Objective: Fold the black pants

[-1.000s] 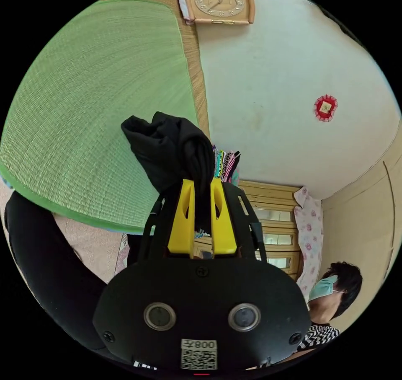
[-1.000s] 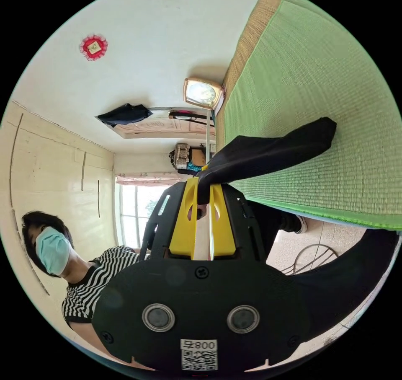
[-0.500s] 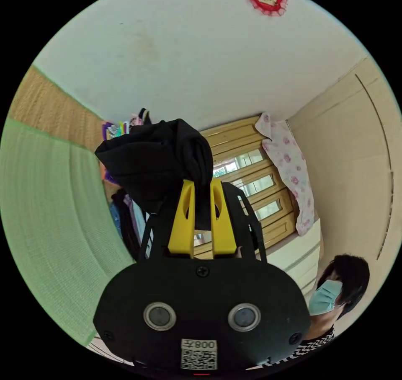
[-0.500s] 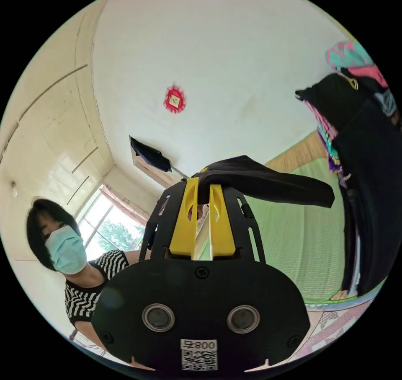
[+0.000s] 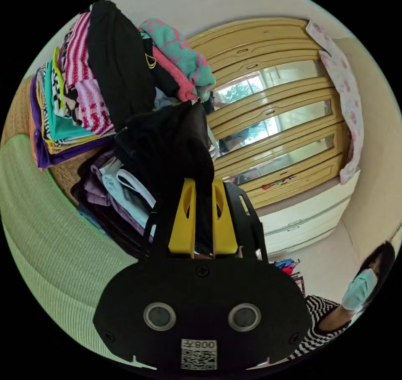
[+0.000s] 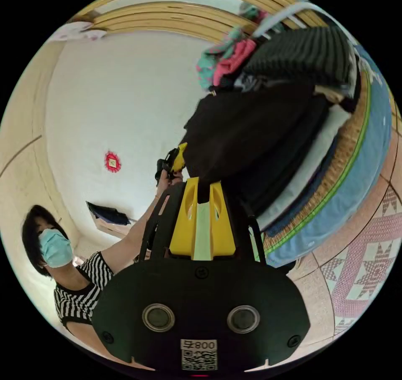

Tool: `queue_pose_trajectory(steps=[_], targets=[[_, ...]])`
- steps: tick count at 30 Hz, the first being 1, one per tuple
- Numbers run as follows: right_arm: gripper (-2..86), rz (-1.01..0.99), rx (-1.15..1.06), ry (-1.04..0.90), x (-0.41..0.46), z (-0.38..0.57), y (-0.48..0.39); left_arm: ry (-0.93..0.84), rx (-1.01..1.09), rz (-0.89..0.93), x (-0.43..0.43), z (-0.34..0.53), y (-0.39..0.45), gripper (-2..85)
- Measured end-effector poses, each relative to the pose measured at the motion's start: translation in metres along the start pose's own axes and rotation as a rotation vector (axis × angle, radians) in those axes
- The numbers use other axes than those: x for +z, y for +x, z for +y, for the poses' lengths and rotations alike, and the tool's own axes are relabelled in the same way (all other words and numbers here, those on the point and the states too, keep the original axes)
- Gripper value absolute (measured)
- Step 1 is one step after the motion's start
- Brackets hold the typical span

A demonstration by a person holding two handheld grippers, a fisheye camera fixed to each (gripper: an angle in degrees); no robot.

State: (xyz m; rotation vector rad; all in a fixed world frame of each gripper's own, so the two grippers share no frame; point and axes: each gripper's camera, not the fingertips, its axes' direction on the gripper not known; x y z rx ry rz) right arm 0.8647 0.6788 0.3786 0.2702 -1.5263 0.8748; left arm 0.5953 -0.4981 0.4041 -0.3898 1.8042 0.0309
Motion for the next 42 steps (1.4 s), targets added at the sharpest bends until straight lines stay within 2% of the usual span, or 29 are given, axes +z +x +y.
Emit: queue_pose_trajectory(steps=[1,2,7,15,18,21,25,28,31,33,36,42], targets=[[2.1,-0.067,0.021,0.01,-0.001,0.009,0.012,0.021,-0.012,0.098,0.009,0.0,-0.012,6.8],[2.4,-0.114,0.019,0.015,-0.002,0.014,0.016,0.018,-0.012,0.106,0.017,-0.003,-0.017,6.9],[3.9,-0.039,-0.043,0.028,-0.016,0.016,-0.004,-0.022,0.047,0.002,0.048,-0.019,-0.02,7.7],[4.4,-0.011,-0.022,0.131,-0.049,0.054,-0.024,0.129,0.036,-0.089,0.065,-0.014,-0.028,7.0],[1.5,0.049,-0.112,0.135,-0.059,0.066,-0.056,0.199,0.106,-0.148,0.065,-0.014,-0.015,3.5],[0.6,0.233,-0.259,0.149,-0.058,0.052,-0.106,0.192,0.205,-0.186,0.085,-0.025,0.003,1.1],[0.1,0.403,-0.484,0.129,-0.024,-0.003,-0.17,0.092,0.318,-0.415,0.139,-0.043,0.019,0.2],[0.0,0.564,-0.548,0.071,0.021,-0.05,-0.196,0.006,0.382,-0.641,0.178,-0.051,0.015,0.0],[0.0,0.676,-0.554,-0.052,0.075,-0.083,-0.205,0.005,0.439,-0.739,0.196,-0.05,0.009,0.0],[0.1,0.759,-0.543,-0.157,0.107,-0.093,-0.204,0.007,0.42,-0.747,0.202,-0.051,0.001,0.0],[0.1,0.822,-0.574,-0.148,0.127,-0.092,-0.218,0.007,0.369,-0.778,0.205,-0.054,-0.016,-0.1],[0.1,0.853,-0.597,-0.153,0.126,-0.085,-0.239,0.039,0.293,-0.598,0.196,-0.052,-0.033,0.0]])
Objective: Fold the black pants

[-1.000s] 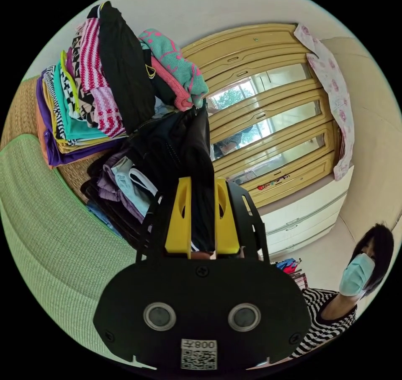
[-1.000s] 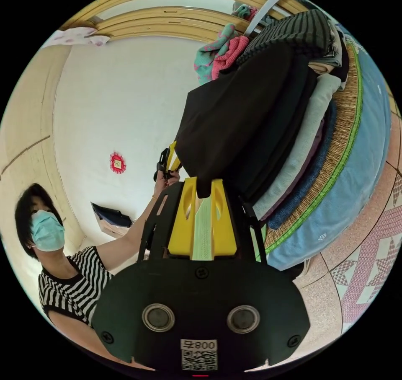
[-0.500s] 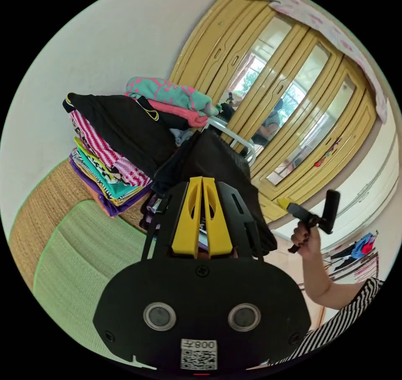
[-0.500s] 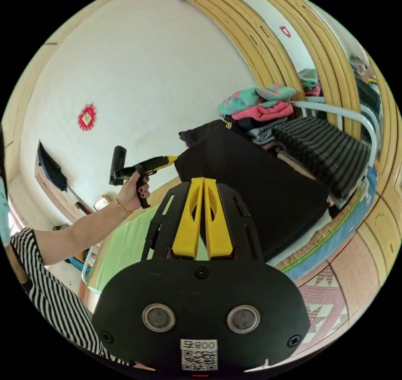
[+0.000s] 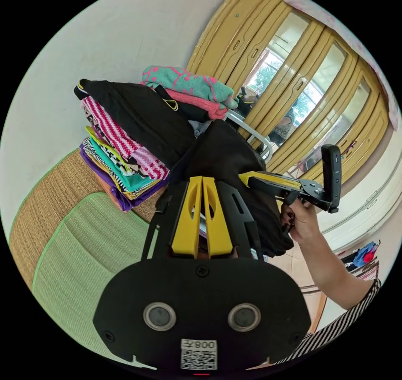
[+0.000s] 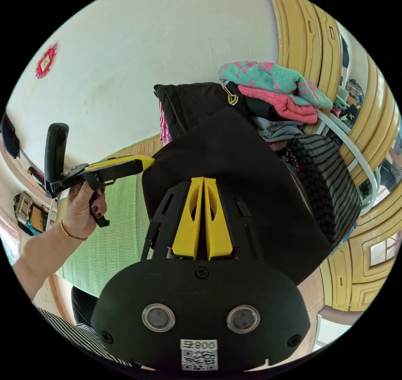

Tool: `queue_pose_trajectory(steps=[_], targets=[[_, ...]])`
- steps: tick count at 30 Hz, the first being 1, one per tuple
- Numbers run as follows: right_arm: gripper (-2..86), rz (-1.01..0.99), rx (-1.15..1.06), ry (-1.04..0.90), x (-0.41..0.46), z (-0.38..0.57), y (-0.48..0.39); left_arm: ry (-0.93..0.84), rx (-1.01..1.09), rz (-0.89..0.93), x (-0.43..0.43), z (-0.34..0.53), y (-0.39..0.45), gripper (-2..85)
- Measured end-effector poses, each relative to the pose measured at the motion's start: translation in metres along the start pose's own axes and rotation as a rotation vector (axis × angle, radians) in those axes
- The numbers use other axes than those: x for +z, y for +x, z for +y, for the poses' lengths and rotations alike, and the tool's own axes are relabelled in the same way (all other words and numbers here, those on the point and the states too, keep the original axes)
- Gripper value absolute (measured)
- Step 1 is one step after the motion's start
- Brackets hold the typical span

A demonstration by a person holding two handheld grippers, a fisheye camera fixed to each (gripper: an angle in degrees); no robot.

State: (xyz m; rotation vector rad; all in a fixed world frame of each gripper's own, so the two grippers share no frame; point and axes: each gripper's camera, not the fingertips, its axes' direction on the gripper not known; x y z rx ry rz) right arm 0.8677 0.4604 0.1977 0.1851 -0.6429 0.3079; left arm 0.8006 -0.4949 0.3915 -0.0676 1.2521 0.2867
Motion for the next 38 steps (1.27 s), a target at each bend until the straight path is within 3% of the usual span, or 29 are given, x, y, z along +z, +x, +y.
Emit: queue_pose_trajectory(steps=[9,15,23,30,34,38], targets=[[0.1,-0.11,-0.011,0.155,-0.072,0.071,-0.014,-0.008,0.112,0.143,-0.054,0.096,-0.002,0.0],[0.1,-0.166,0.137,0.235,-0.1,0.138,-0.014,-0.06,0.076,0.209,-0.098,0.199,-0.002,0.1],[0.1,-0.108,0.186,0.379,-0.172,0.17,-0.022,0.119,0.261,-0.062,-0.189,0.257,0.046,0.5],[1.1,-0.094,0.178,0.442,-0.186,0.154,-0.025,-0.005,0.315,0.049,-0.158,0.275,0.042,0.5],[4.1,0.015,0.122,0.482,-0.19,0.115,-0.01,-0.069,0.349,0.092,-0.116,0.263,0.019,0.3],[8.5,0.149,0.094,0.431,-0.184,0.044,0.019,-0.085,0.332,0.254,-0.067,0.226,-0.018,0.2]])
